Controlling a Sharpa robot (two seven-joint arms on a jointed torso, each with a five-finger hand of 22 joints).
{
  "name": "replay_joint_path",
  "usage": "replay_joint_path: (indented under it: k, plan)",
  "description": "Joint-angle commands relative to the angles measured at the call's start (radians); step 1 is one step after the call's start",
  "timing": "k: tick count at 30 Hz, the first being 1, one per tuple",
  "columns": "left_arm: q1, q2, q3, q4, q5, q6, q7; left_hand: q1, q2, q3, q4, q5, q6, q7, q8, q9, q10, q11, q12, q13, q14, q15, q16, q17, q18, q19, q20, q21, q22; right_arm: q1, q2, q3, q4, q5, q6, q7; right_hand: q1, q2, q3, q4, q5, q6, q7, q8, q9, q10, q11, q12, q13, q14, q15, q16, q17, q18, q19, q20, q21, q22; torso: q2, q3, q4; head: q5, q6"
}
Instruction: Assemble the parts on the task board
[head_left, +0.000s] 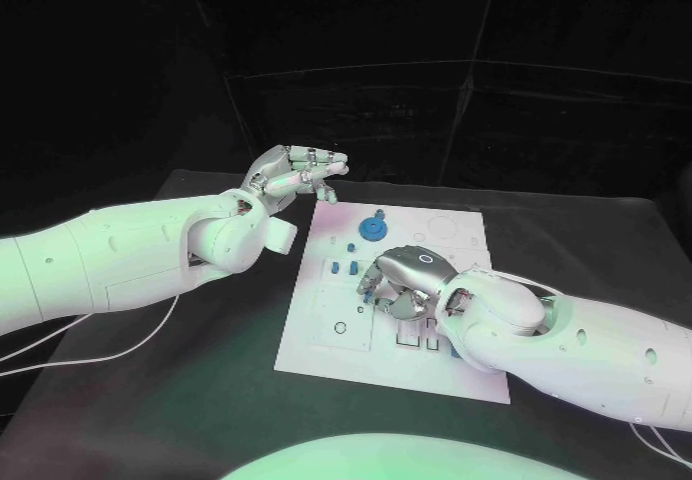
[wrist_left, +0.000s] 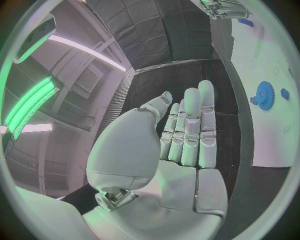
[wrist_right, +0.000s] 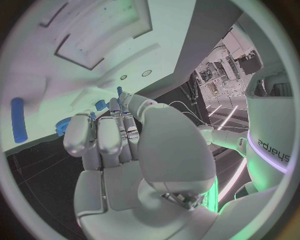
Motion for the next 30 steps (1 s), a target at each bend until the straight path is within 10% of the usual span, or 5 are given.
replay_joint_path:
  k: [1,30]
  plan:
    - [0.002,0.001,0.001,0.002,0.005,0.012,0.005,0.01,-0.003,0.001,-0.005,0.007,-0.005,0.003,-0.002,0.001,-0.008,0.0,0.0,0.0,-0.002,0.002,0.0,-0.001,0.013,0.008,0.002,-0.004,-0.001,0.001,0.004,-0.003,-0.002,-0.006,0.014,0.023,-0.006,0.0,0.005,-0.001,0.002,-0.003,0.002,-0.004,-0.001,-0.006,0.002,-0.002,0.001,0.013,0.002,0.004,-0.001,-0.008,0.004,0.004,0.005,-0.002,0.001,-0.0004,0.0006,0.002,-0.001]
    - [0.002,0.002,0.001,0.007,0.005,0.017,-0.002,0.009,-0.004,0.001,-0.004,0.007,-0.005,0.003,-0.002,0.001,-0.008,0.0,0.001,0.0,-0.002,0.002,0.0,-0.001,0.013,0.009,0.002,-0.005,-0.002,-0.014,0.033,-0.008,-0.025,-0.03,0.019,0.018,-0.007,-0.001,0.005,-0.003,0.003,-0.003,0.002,-0.003,-0.001,-0.007,0.002,-0.003,0.001,0.013,0.002,0.005,0.0,-0.008,0.004,0.005,0.006,-0.001,0.001,-0.0003,0.0007,0.011,-0.01]
